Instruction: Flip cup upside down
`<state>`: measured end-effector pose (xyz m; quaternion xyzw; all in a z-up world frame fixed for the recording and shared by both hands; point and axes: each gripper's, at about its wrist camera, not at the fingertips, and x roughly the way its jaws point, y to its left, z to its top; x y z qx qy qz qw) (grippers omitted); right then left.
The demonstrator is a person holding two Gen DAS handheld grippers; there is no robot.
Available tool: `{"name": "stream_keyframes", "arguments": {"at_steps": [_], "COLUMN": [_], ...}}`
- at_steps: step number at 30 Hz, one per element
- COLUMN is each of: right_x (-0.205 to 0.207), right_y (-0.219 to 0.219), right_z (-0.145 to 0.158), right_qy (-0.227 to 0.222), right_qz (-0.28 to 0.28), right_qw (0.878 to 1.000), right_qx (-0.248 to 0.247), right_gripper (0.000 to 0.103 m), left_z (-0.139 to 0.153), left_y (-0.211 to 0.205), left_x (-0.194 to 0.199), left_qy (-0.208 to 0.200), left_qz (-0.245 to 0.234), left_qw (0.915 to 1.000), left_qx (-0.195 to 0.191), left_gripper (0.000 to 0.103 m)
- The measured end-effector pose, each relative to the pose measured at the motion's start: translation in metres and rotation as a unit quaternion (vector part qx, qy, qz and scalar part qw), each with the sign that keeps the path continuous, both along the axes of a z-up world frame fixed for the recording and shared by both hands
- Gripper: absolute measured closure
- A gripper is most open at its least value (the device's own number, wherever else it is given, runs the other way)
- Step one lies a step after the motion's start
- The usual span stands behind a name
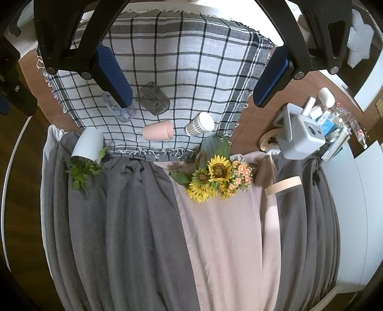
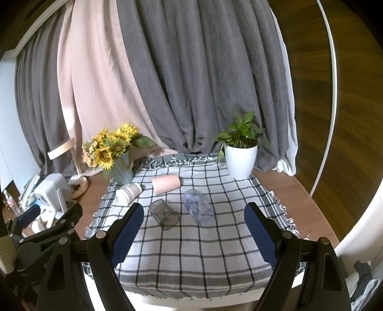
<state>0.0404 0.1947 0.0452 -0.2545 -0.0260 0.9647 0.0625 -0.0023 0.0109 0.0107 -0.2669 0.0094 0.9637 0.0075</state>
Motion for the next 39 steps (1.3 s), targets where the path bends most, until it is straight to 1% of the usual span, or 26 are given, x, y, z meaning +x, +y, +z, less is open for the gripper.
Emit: {"name": "stream_keyframes", "arguments": {"at_steps": [4,7,12,14,39], "right_x": [0.001,0.0,-0.001,0.0,-0.003], "right_y": [-0.001,0.0,0.002,0.002,0.005], "right_z": [-0.003,-0.002,-0.002,-0.003,-0.007], "right_qy": [0.002,0.003,0.003,0.003,0.002], "right_qz": [0.0,0.001,0.002,0.002,0.004], "right_qw": [1.0,1.0,1.0,1.0,1.0], "right_qx": [0.002,0.001,0.0,-0.001,-0.001], "right_gripper": [0.017,0.017,0.017,0.017,0.017], "left_z": [-0.002,-0.001,-0.002,0.002,-0.001], "left_y": [-0.004,-0.003,-0.002,0.0,0.005], "left_x": [0.005,0.004,0.005,-0.001,-0.005], "left_qy": [0.004,0.006,0.004,0.002,-0.006], "left_qz": [0.001,0.005,0.008,0.009,0.015], "left_qw": [1.0,1.0,1.0,0.9999,0.9999], "left_qx": [0.007,0.004,0.005,0.004,0.004], "left_gripper": [0.0,0.0,0.0,0.0,0.0]}}
